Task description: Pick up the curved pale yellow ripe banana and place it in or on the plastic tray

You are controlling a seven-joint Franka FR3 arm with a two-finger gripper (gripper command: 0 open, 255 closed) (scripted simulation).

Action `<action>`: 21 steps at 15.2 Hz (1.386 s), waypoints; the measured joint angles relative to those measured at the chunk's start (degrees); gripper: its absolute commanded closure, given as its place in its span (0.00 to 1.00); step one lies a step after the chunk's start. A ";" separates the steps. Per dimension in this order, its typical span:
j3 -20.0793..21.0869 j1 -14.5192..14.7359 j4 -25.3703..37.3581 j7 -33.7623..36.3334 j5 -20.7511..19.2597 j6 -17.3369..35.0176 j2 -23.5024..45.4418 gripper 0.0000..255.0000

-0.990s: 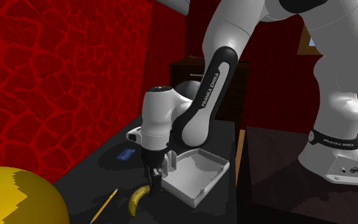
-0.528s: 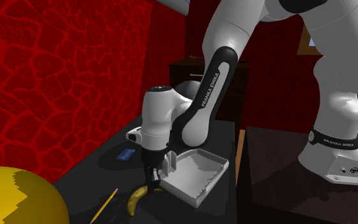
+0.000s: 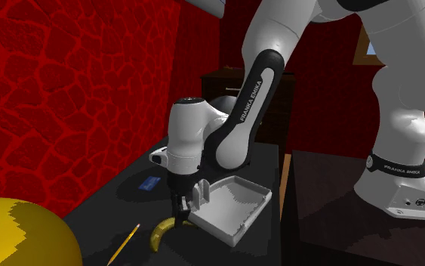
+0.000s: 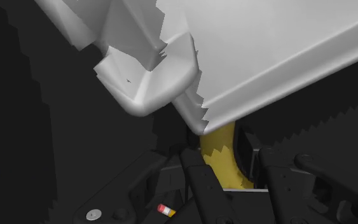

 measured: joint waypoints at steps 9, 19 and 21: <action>0.63 -0.47 -1.63 -0.10 0.46 -4.32 -5.97 1.00; 1.31 -1.03 -2.52 -0.35 1.15 -10.02 -12.57 1.00; 1.44 -1.21 -2.47 -0.52 1.34 -11.33 -13.82 1.00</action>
